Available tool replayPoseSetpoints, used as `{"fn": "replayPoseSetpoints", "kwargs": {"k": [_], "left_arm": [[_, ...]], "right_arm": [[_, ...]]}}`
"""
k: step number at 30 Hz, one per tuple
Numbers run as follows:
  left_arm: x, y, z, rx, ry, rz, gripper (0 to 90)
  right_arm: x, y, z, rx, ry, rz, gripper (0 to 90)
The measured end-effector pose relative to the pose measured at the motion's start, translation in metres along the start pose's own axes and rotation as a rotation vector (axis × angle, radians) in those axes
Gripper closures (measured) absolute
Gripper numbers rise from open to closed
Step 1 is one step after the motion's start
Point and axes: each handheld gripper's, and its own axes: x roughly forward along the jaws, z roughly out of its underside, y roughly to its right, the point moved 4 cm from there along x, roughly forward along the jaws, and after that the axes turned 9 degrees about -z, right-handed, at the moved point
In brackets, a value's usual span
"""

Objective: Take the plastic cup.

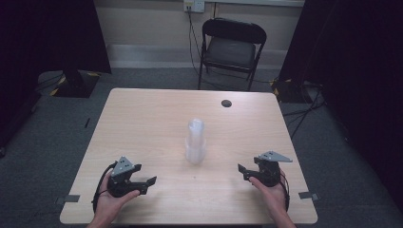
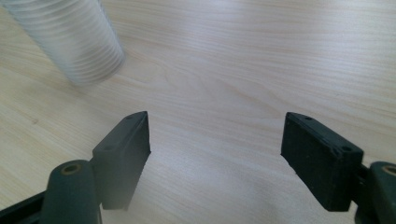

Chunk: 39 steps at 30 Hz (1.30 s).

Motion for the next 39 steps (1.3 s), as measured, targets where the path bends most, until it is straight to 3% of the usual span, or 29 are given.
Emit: {"fn": "replayPoseSetpoints", "kwargs": {"k": [5, 12, 17, 19, 22, 28, 39], "left_arm": [[0.002, 0.000, -0.001, -0.002, -0.003, 0.010, 19.9], [0.002, 0.004, -0.003, 0.004, 0.008, 0.014, 20.4], [0.001, 0.004, -0.003, 0.017, 0.010, 0.019, 20.2], [0.000, 0.004, -0.003, 0.009, 0.014, 0.017, 20.2], [-0.004, 0.003, -0.003, 0.011, 0.017, 0.008, 20.6], [-0.004, 0.001, -0.004, 0.014, 0.020, 0.006, 20.6], [-0.003, 0.002, -0.001, 0.004, 0.002, 0.014, 19.6]], "right_arm": [[0.000, -0.002, 0.000, -0.007, 0.003, -0.020, 22.1], [0.001, -0.007, -0.002, -0.018, 0.011, -0.084, 23.7], [-0.003, -0.015, -0.006, -0.024, 0.027, -0.093, 27.7], [-0.003, -0.019, -0.008, -0.048, 0.027, -0.087, 27.4], [-0.004, -0.025, -0.010, -0.045, 0.033, -0.122, 27.2], [-0.005, -0.036, -0.024, -0.079, 0.056, -0.178, 28.1], [-0.002, -0.048, -0.046, -0.118, 0.089, -0.211, 24.9]]}}
